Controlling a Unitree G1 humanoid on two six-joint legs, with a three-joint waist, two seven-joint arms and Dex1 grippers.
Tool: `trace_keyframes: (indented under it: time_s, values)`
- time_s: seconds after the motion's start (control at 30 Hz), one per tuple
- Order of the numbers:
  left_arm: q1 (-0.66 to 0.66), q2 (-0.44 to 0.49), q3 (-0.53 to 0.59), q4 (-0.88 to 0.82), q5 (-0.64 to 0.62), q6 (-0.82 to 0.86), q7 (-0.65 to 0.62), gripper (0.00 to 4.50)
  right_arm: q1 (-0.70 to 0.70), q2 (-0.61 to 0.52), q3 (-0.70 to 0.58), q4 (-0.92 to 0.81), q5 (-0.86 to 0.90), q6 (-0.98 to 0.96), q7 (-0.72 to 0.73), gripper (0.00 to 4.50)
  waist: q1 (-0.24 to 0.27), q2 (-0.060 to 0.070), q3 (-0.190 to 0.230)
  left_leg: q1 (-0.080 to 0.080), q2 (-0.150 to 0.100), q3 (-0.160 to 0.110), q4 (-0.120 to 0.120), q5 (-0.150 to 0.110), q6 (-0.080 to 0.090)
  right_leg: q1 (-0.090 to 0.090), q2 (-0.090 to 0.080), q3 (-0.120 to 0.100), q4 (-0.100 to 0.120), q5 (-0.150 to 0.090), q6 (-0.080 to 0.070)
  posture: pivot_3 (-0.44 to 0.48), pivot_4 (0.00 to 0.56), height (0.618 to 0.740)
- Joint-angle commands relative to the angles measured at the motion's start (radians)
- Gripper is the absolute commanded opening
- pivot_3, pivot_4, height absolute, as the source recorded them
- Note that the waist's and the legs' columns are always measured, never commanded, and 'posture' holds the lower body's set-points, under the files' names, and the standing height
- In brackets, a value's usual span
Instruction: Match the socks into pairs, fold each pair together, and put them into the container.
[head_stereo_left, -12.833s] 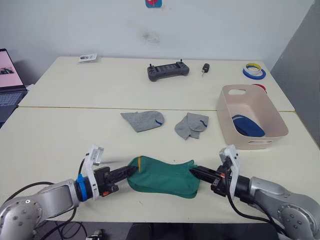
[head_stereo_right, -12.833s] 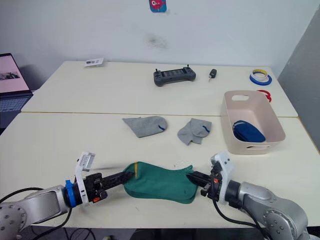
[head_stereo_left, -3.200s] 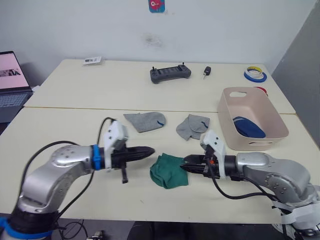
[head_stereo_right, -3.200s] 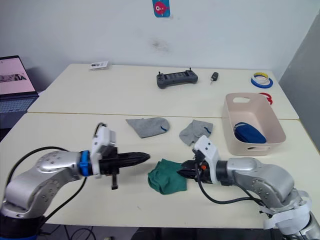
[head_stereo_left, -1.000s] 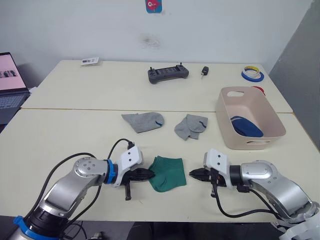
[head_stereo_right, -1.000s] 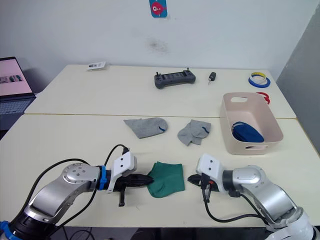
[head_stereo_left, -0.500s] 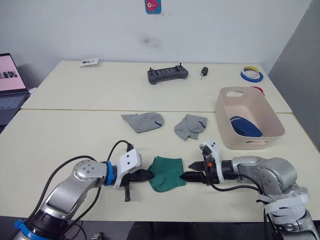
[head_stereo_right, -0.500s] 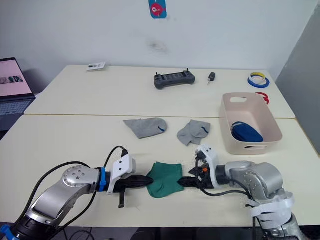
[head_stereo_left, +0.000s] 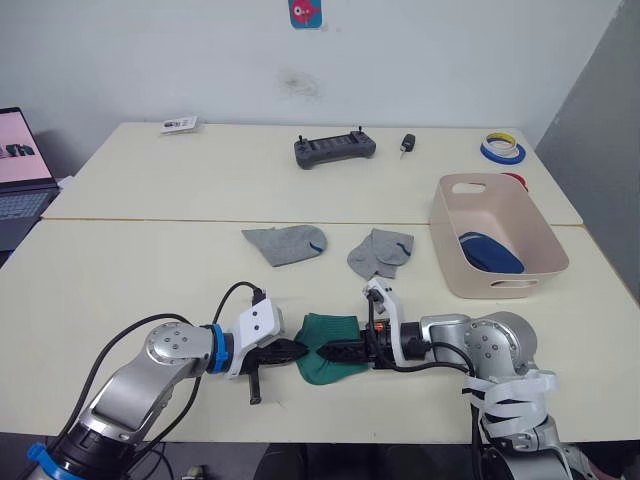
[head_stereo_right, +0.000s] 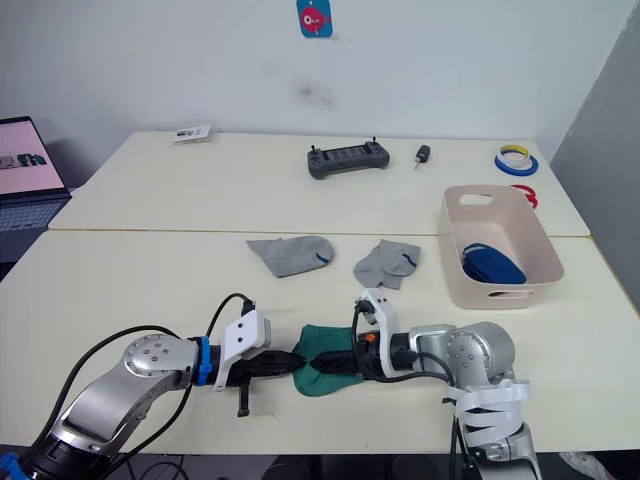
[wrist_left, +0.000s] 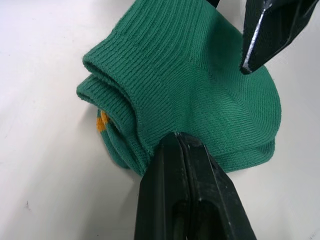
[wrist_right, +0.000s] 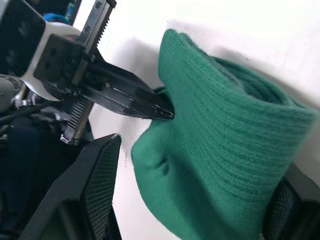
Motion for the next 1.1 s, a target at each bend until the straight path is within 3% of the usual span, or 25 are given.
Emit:
trace_keyframes:
  time_s: [0.03, 0.13, 0.4, 0.63, 0.77, 1.0, 1.1]
  values:
    - [0.031, 0.009, -0.026, 0.023, 0.035, 0.021, 0.008, 0.00, -0.020, 0.010, -0.029, -0.003, 0.042, -0.013, 0.013, 3.55, 0.000, 0.000, 0.000, 0.000, 0.000, 0.000, 0.000, 0.000, 0.000, 0.000, 0.000, 0.000, 0.000, 0.000, 0.000, 0.000, 0.150, 0.740]
    - [0.032, 0.009, -0.024, 0.023, 0.035, 0.019, 0.009, 0.00, -0.021, 0.013, -0.029, 0.003, 0.048, -0.022, 0.012, 2.93, 0.000, 0.000, 0.000, 0.000, 0.000, 0.000, 0.000, 0.000, 0.000, 0.000, 0.000, 0.000, 0.000, 0.000, 0.000, 0.000, 0.150, 0.740]
    - [0.043, 0.000, 0.007, 0.016, 0.004, 0.025, 0.011, 0.00, -0.007, -0.008, 0.011, -0.019, 0.050, -0.062, 0.009, 0.10, -0.001, 0.000, 0.000, 0.000, 0.000, 0.000, 0.000, 0.000, 0.000, 0.000, 0.000, 0.000, 0.000, 0.000, 0.000, 0.000, 0.150, 0.740]
    - [0.035, -0.025, 0.150, -0.058, -0.206, 0.119, -0.025, 0.00, -0.001, -0.098, -0.004, -0.148, 0.087, -0.087, 0.031, 0.04, -0.001, 0.000, 0.002, -0.002, 0.000, 0.000, -0.001, 0.000, 0.000, -0.002, 0.000, 0.000, 0.000, 0.000, 0.000, 0.000, 0.150, 0.740]
    - [-0.051, 0.015, 0.195, -0.107, -0.298, 0.190, -0.065, 1.21, -0.004, -0.224, -0.078, -0.276, 0.149, -0.100, 0.070, 0.00, 0.005, 0.000, 0.004, -0.003, 0.000, -0.001, 0.000, 0.000, 0.000, -0.002, -0.001, -0.001, -0.001, 0.000, 0.000, 0.000, 0.150, 0.740]
    - [-0.324, 0.022, 0.192, -0.119, -0.452, 0.360, -0.084, 3.53, -0.023, -0.433, -0.354, -0.388, 0.324, -0.087, 0.104, 0.00, 0.003, -0.003, 0.007, -0.004, -0.002, 0.000, -0.001, 0.000, 0.000, 0.000, 0.002, -0.002, -0.005, 0.000, 0.000, 0.000, 0.150, 0.740]
    - [-0.429, 0.016, 0.157, -0.093, -0.449, 0.376, -0.104, 4.46, -0.006, -0.547, -0.472, -0.411, 0.373, -0.095, 0.099, 0.00, 0.003, -0.003, 0.008, -0.004, -0.002, 0.001, -0.001, 0.000, 0.000, 0.000, 0.002, -0.002, -0.006, 0.000, 0.000, 0.000, 0.150, 0.740]
